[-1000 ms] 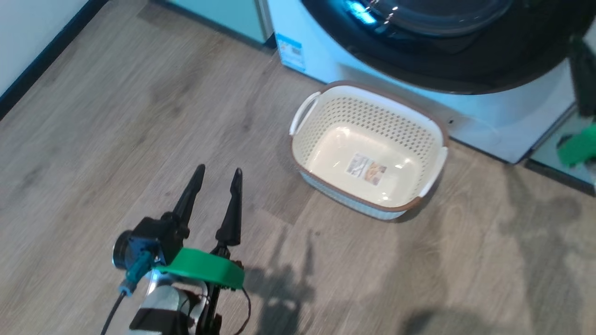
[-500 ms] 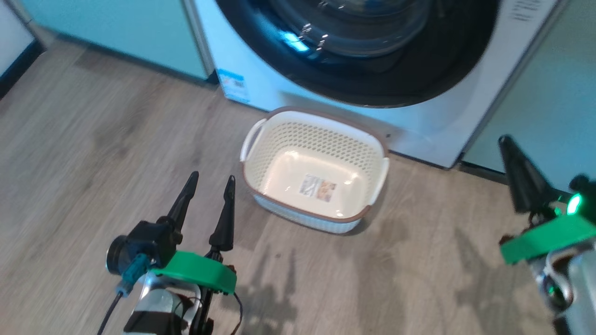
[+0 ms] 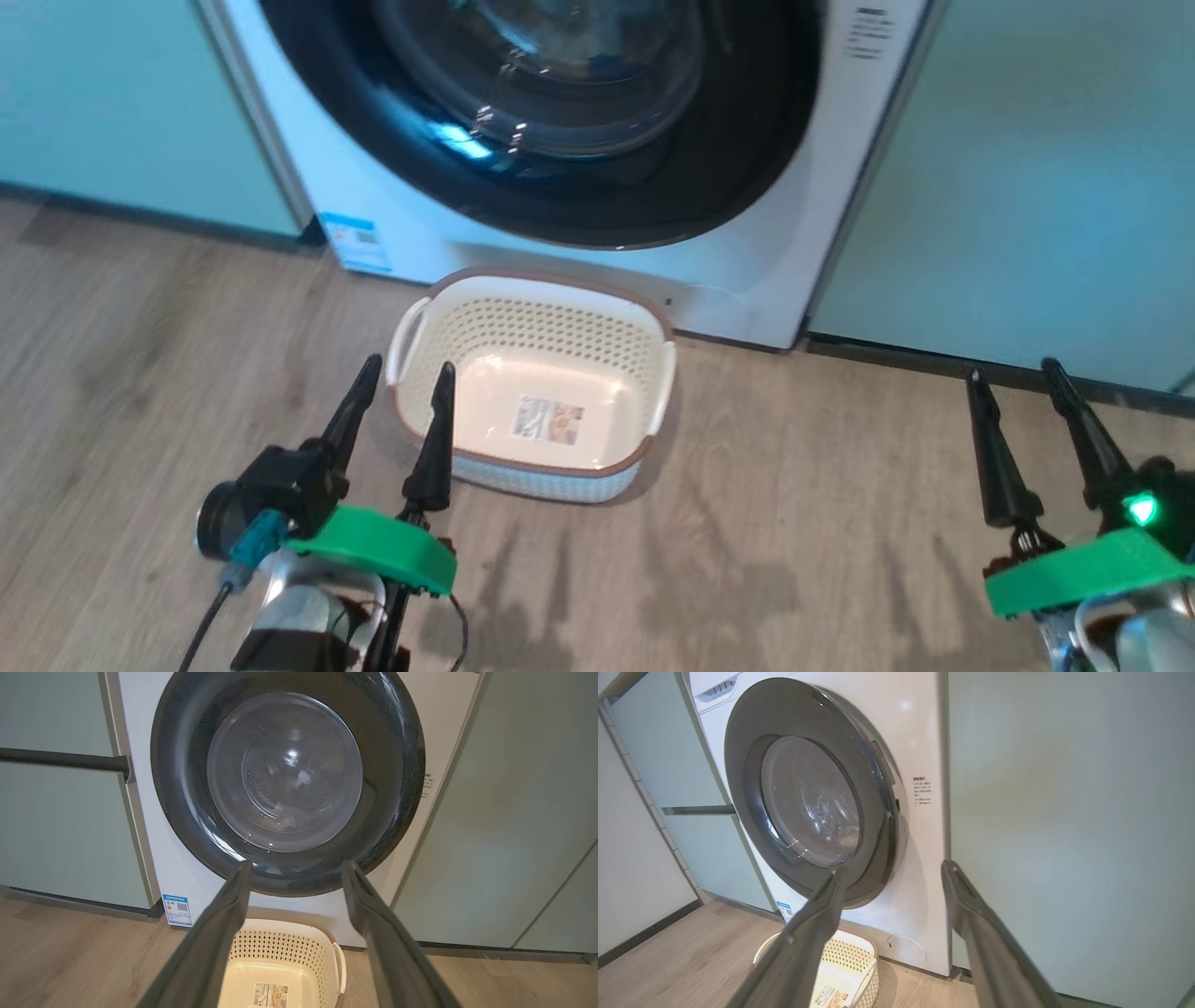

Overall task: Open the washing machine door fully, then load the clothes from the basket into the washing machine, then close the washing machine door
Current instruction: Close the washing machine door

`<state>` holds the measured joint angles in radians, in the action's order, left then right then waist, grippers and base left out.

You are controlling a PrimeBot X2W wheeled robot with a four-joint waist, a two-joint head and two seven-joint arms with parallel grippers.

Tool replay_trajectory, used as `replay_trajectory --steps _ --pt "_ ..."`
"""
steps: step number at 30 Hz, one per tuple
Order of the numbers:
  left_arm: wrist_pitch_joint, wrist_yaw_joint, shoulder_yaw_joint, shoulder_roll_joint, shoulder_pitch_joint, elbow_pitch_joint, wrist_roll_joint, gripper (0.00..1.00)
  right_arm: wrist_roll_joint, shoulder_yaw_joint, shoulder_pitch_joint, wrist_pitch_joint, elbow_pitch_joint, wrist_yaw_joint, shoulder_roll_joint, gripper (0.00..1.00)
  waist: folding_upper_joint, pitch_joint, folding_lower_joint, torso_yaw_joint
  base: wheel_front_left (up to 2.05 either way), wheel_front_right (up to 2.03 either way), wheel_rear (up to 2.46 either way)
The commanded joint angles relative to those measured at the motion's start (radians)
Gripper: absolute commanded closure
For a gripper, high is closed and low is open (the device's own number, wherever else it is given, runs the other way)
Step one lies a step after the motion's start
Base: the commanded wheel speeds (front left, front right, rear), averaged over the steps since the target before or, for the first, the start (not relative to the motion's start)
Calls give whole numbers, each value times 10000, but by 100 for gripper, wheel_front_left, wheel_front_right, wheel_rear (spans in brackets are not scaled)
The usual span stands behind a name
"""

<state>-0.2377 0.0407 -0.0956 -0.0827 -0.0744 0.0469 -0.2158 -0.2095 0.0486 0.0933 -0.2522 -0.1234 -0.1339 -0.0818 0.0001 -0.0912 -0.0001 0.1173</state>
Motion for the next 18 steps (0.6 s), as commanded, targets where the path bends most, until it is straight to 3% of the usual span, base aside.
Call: replay_trajectory --steps 1,18 --pt "45 -34 405 -233 -109 -281 -59 0 95 101 99 -71 406 32 19 0 -1 129 1 -280 0 0 0" --pt "638 -249 683 -608 766 -480 -347 0 290 -745 -1549 200 1638 32 304 0 -1 584 1 -1385 0 0 0"
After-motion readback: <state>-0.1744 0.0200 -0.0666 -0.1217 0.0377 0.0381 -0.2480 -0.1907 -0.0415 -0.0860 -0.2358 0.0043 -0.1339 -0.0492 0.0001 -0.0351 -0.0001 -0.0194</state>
